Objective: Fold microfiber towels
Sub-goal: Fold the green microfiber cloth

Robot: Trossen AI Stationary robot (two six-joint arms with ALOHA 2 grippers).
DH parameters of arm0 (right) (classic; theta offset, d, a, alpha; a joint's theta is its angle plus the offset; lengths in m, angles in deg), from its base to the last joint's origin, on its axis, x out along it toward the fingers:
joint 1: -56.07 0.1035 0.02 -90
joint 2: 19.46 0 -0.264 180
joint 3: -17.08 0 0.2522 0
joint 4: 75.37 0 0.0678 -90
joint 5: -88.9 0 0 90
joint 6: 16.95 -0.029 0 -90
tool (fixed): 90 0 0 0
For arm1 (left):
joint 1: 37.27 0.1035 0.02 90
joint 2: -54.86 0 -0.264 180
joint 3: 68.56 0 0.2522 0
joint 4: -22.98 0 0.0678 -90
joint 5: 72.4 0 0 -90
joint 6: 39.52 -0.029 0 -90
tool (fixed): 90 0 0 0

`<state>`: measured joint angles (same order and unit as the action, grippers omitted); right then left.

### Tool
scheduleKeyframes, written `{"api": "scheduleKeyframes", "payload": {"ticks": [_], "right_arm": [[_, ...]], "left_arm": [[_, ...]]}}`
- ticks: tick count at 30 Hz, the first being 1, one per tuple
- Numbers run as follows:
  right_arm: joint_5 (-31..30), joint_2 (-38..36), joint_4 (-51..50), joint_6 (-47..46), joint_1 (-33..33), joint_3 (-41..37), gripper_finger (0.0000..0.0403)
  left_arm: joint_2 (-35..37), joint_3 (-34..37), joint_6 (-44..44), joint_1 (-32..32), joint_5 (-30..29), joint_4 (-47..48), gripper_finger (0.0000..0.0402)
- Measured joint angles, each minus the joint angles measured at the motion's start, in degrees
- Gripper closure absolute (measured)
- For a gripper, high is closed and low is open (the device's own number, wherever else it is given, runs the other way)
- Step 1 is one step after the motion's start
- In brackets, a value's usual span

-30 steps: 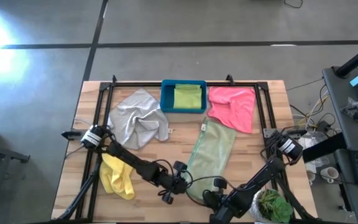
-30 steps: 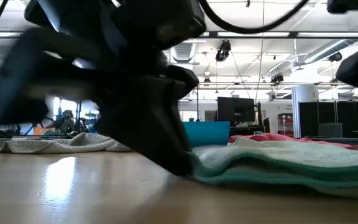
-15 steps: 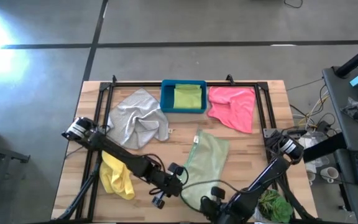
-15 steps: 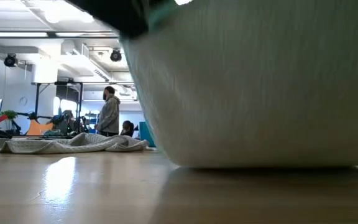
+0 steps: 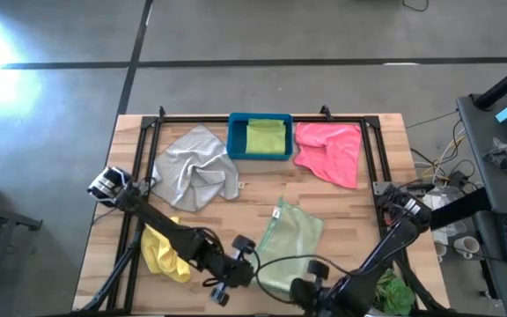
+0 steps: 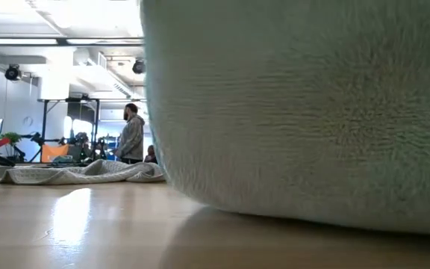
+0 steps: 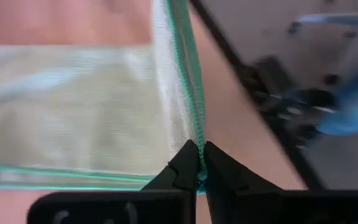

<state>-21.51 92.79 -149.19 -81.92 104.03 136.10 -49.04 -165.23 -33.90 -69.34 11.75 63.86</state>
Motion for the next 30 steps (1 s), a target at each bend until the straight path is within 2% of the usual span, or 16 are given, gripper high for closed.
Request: {"api": "scheduleKeyframes", "payload": {"ticks": [6,17,24,30], "right_arm": [[-1.4,0.0,-15.7,-8.0,-2.2,-0.8,0.0394],[-2.8,0.0,-28.6,-16.5,-8.5,-6.5,0.0394],[0.5,0.0,-29.5,-13.6,-12.1,-7.1,0.0394],[3.9,-0.1,-29.5,-16.3,-12.9,-7.3,0.0394]], "left_arm": [[-0.1,0.0,0.1,6.8,-5.8,0.0,0.0401],[-0.2,0.0,0.1,17.7,-5.5,-0.5,0.0402],[-0.2,0.0,-0.5,21.1,-4.1,-0.7,0.0401],[-0.3,0.0,-2.9,22.3,-3.7,-2.6,0.0401]]}}
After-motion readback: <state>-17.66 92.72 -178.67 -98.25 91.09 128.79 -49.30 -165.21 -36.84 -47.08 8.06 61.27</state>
